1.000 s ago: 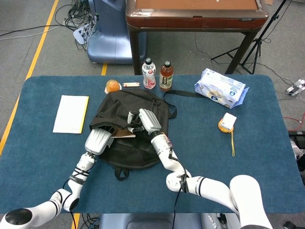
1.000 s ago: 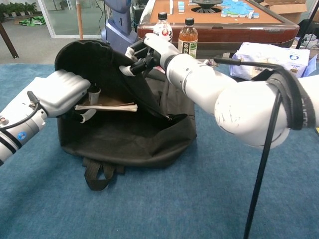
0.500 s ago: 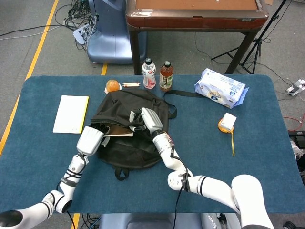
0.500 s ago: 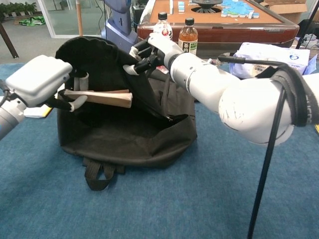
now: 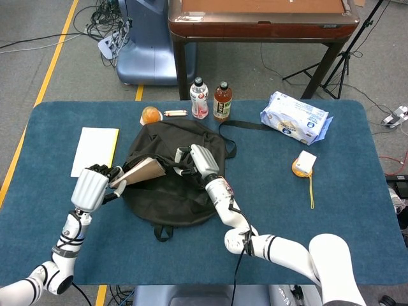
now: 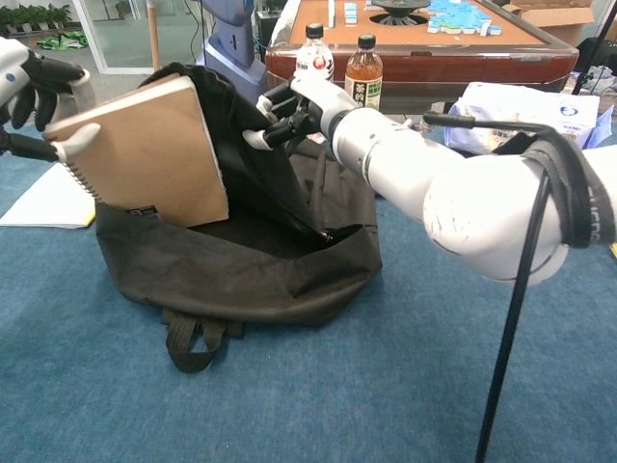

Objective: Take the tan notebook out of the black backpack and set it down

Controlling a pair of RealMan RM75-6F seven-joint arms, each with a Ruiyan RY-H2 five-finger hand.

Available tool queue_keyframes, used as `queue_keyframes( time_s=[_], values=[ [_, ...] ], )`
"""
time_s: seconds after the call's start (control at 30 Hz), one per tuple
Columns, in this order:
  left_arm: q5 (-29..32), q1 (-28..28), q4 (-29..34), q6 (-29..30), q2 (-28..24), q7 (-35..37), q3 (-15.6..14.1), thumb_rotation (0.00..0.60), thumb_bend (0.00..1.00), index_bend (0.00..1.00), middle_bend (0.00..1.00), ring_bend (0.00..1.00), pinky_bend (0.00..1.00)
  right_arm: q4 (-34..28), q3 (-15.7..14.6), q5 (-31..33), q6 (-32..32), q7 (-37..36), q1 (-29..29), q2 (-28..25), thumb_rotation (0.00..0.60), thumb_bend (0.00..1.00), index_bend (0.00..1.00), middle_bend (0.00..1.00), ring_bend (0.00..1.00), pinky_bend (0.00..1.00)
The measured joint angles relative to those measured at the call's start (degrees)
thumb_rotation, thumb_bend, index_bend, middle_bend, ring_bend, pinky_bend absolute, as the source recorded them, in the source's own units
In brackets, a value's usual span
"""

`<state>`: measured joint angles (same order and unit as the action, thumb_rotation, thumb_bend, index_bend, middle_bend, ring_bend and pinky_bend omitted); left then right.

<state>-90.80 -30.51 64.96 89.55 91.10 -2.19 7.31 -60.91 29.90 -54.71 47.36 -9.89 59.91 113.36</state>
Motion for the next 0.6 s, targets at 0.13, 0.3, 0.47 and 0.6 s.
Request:
queue_keyframes(
  time_s=[0.13, 0.3, 0.47, 0.6],
  values=[
    [-0.62, 0.44, 3.18, 1.32, -2.71, 1.14, 0.76, 0.600, 0.44, 0.75, 0.78, 0.69, 0.72, 0.24, -0.09, -0.11, -0.19, -0.23, 0.03, 0.09, 0.600, 0.49, 0.86, 0.55, 0.44, 0.52],
    [-0.96, 1.04, 7.54, 2.97, -5.80, 2.57, 2.08, 0.600, 0.44, 0.75, 0.78, 0.70, 0.72, 0.14, -0.43, -0.35, -0.53, -0.47, -0.20, -0.15, 0.600, 0.49, 0.86, 0.55, 0.44, 0.52],
    [-0.44, 1.53, 11.50, 4.30, -9.09, 5.42, 4.50, 0.600, 0.44, 0.75, 0.78, 0.70, 0.72, 0.15, -0.81, -0.52, -0.81, -0.65, -0.46, -0.31, 0.600, 0.48, 0.86, 0.55, 0.44, 0.52],
    [-0.02, 1.46, 12.46, 5.29, -10.35, 6.43, 6.56, 0.600, 0.44, 0.75, 0.78, 0.70, 0.72, 0.07, -1.54, -0.93, -0.93, -0.32, -0.60, -0.30, 0.600, 0.48, 0.86, 0.55, 0.44, 0.52]
  ],
)
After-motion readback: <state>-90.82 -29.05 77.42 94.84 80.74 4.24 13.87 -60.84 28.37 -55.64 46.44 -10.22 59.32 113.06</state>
